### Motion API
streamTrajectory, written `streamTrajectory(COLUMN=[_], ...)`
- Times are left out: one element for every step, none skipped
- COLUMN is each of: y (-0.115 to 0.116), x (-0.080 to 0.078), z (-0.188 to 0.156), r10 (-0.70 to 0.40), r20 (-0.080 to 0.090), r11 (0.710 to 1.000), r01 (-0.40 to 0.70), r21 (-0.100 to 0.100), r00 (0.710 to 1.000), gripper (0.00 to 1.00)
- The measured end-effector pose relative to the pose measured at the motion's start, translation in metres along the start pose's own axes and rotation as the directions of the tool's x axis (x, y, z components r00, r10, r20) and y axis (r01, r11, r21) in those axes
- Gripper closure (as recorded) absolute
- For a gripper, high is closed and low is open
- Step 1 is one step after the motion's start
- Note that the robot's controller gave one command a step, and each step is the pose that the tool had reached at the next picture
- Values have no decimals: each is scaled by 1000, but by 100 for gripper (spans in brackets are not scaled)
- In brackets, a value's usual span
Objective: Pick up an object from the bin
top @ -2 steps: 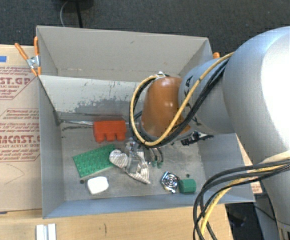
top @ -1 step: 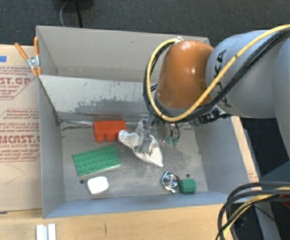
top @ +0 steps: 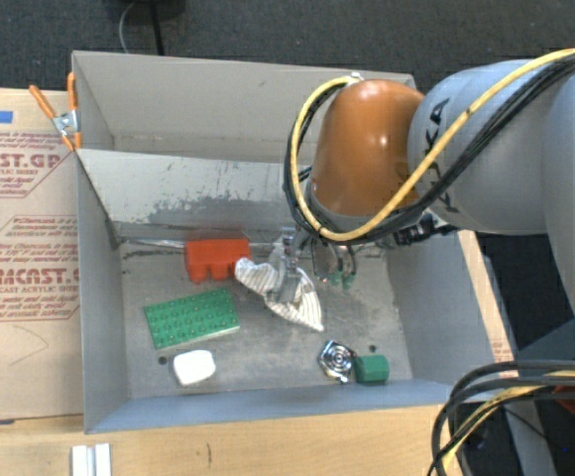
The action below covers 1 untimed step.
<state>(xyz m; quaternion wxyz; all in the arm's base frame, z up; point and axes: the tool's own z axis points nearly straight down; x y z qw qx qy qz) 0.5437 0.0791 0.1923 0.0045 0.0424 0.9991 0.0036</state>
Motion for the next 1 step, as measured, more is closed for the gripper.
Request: streamTrajectory(y=[5], x=[-4], z=[-35], r10=[10], r20=[-8], r11=[1000], r01=[-10], r21=[2], r00=[1000], gripper=[100])
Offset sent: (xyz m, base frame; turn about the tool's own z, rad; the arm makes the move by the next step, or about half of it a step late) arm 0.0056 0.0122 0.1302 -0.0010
